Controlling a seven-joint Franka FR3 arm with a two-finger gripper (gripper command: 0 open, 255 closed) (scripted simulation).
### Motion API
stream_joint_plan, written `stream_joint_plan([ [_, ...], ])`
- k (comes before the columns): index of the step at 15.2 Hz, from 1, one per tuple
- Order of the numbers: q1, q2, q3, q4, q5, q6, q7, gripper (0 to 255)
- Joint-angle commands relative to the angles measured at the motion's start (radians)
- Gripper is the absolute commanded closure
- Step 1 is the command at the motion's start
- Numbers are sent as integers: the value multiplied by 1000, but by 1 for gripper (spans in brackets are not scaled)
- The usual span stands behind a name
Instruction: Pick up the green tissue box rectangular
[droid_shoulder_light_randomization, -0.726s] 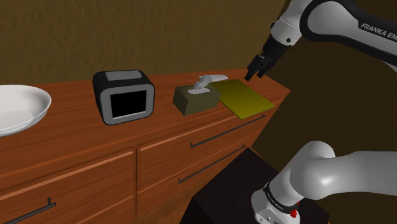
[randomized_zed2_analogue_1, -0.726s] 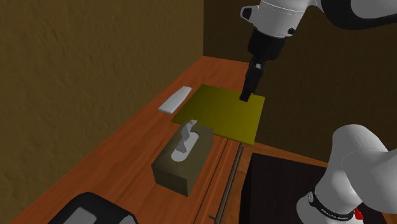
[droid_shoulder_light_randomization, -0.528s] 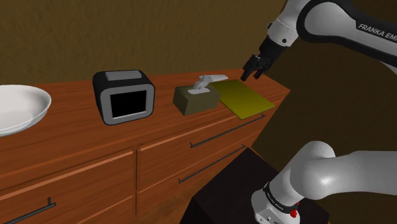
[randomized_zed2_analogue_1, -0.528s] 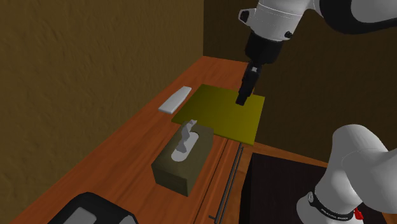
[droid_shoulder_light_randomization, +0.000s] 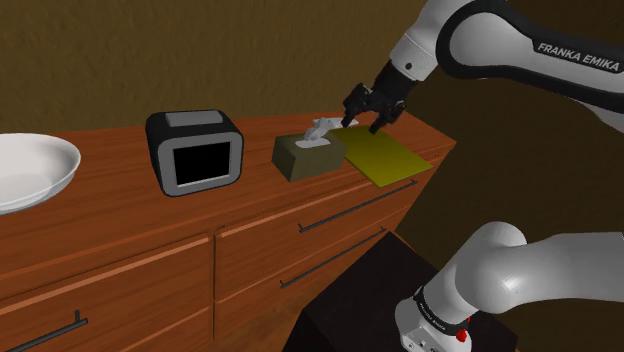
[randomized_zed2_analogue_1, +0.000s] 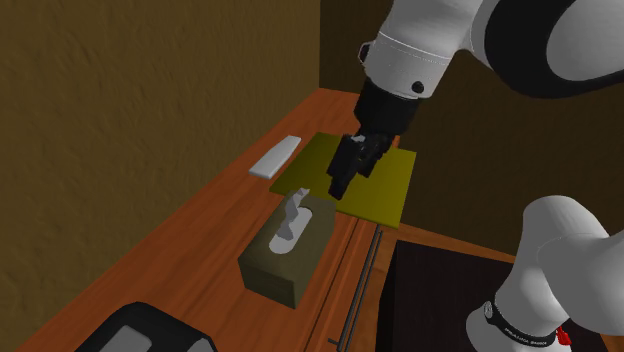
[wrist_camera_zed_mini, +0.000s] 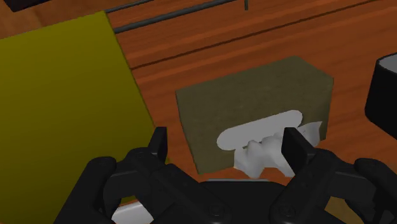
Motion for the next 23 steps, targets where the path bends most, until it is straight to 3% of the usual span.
stream_joint_plan([
  [1, -5, 43, 38, 13, 41, 60, 95, 0],
  [7, -32, 176, 146, 78, 122, 224, 354, 0],
  [17, -26, 180, 158, -20, 139, 328, 346, 0],
  [18, -26, 181, 158, -19, 139, 328, 347, 255],
  [23, -25, 177, 157, -19, 139, 324, 347, 255],
])
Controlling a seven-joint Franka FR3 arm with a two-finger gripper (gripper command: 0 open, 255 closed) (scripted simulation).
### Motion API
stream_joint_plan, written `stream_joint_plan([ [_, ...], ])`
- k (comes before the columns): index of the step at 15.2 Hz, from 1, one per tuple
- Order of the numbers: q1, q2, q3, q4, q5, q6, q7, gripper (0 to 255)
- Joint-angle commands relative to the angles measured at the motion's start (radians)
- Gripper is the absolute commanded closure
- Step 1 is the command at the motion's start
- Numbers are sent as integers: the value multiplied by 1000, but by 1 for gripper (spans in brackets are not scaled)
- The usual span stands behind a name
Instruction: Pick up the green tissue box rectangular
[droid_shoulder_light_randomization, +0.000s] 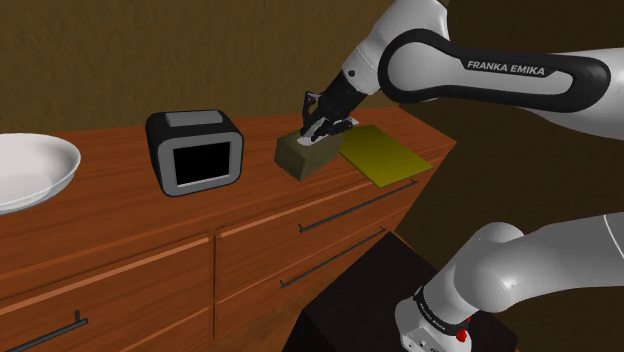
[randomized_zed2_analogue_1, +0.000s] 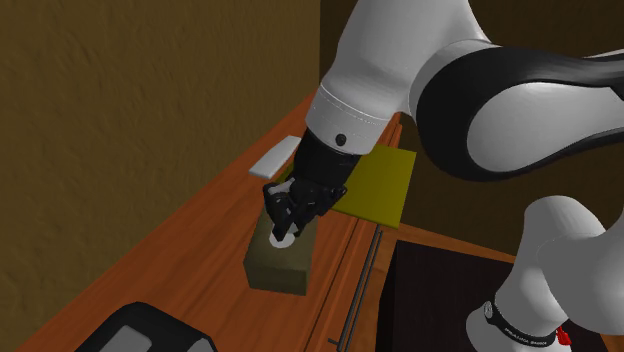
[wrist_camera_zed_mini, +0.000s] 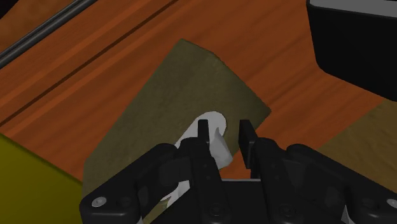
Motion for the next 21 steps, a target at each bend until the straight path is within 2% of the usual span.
stream_joint_plan([
  [1, 0, 2, 0, -2, -1, -4, 0, 255],
  [4, 0, 4, 1, -5, -1, 2, -1, 255],
  [19, -14, 15, -15, 204, -30, -195, 29, 255],
  [21, -14, 16, -15, 206, -30, -197, 29, 255],
])
